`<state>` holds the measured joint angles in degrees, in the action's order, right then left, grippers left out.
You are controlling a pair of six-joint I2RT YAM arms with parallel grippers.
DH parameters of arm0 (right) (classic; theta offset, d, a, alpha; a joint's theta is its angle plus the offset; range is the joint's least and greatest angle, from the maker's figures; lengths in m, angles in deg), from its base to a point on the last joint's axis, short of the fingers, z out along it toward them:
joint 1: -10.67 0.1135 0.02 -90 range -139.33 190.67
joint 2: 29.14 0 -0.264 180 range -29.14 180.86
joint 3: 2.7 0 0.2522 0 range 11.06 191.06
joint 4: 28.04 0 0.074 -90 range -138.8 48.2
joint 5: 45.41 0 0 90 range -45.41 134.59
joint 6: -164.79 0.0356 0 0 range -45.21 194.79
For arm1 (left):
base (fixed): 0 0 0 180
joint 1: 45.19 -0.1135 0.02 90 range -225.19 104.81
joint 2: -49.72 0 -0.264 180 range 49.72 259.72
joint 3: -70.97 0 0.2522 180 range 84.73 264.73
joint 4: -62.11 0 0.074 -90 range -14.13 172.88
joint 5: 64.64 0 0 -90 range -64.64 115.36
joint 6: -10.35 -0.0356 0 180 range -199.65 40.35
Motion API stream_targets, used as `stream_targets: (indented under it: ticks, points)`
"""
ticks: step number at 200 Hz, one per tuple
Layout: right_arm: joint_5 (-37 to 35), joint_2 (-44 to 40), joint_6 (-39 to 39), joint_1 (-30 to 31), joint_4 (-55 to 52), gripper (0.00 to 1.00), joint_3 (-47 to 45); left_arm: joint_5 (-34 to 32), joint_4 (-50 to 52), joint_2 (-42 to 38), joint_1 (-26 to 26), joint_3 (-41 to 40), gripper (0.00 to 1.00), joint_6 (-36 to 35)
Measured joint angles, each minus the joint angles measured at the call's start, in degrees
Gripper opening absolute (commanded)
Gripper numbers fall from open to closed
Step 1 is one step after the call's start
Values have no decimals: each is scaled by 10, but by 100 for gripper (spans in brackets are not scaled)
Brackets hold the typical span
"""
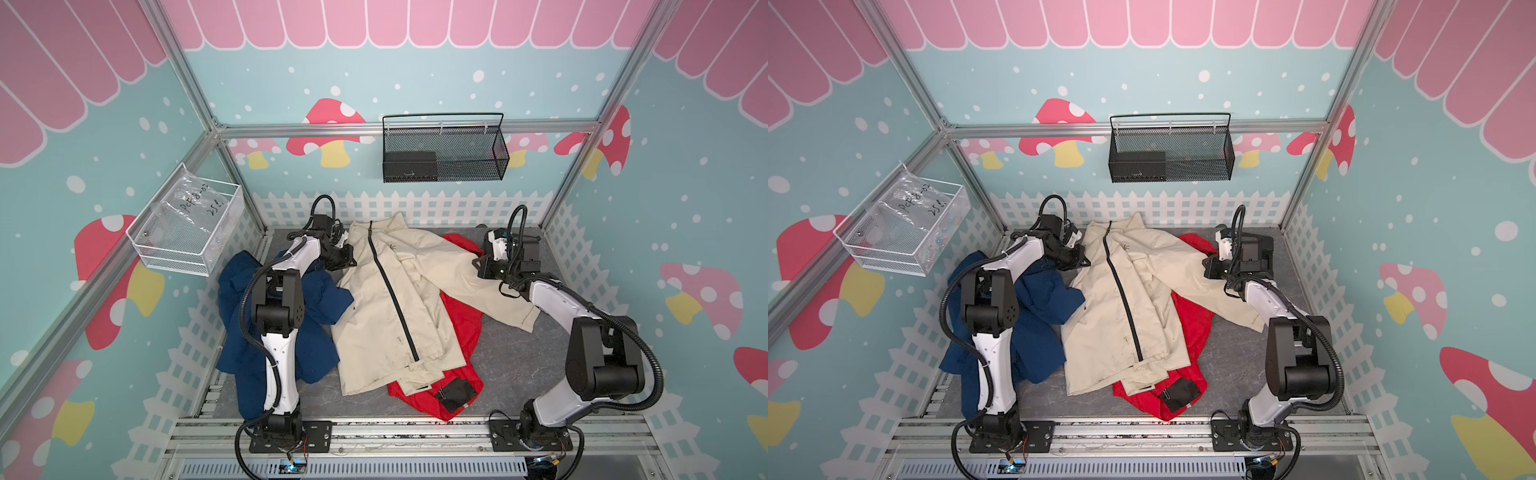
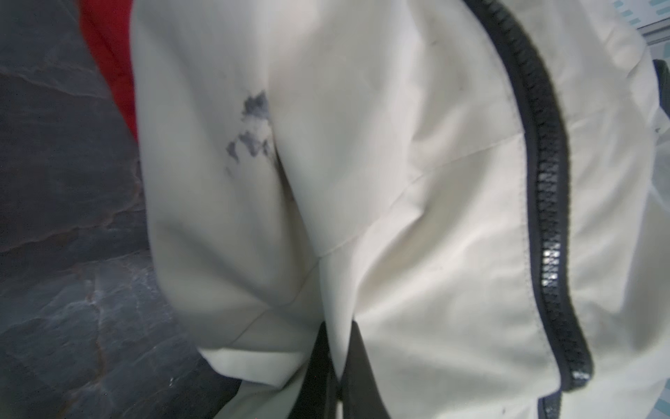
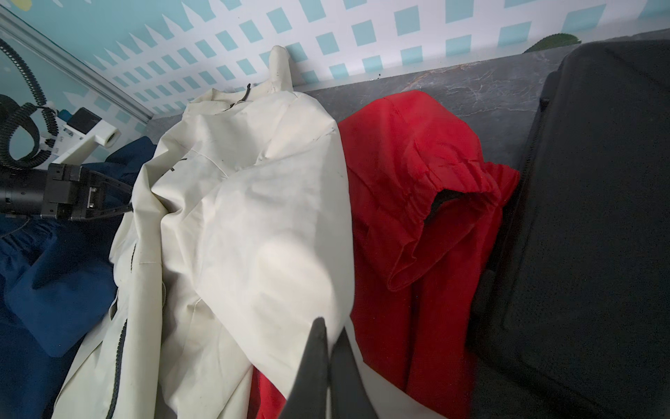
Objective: Unzip the jacket
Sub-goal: Flatten out the jacket.
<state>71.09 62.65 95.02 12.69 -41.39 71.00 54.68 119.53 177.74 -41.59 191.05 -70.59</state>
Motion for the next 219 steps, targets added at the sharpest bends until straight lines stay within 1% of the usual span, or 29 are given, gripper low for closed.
stream_targets:
  ticks: [20, 41, 76, 97, 117, 136, 162, 219]
  points:
    - [1, -18, 0, 0, -3, 0, 0, 0, 11, -19, 0, 23, 0, 11]
    - [4, -52, 5, -1, -7, 0, 6, 0, 21, -61, 3, 72, 0, 24]
    - [-6, -136, 16, -5, -9, 0, 40, -9, 22, -173, 14, 189, 0, 52]
    - [-23, -194, 20, -9, 3, 0, 59, -23, 5, -250, 12, 228, 0, 58]
    - [-35, -231, 24, -17, 18, 0, 81, -39, -16, -311, 9, 239, 0, 60]
    - [-43, -237, 26, -27, 29, 0, 104, -43, -31, -341, 0, 245, 0, 62]
    - [-48, -231, 30, -47, 31, 0, 119, -43, -37, -350, -13, 240, 0, 57]
    - [-62, -242, 37, -75, 38, 0, 132, -38, -29, -378, -20, 187, 0, 29]
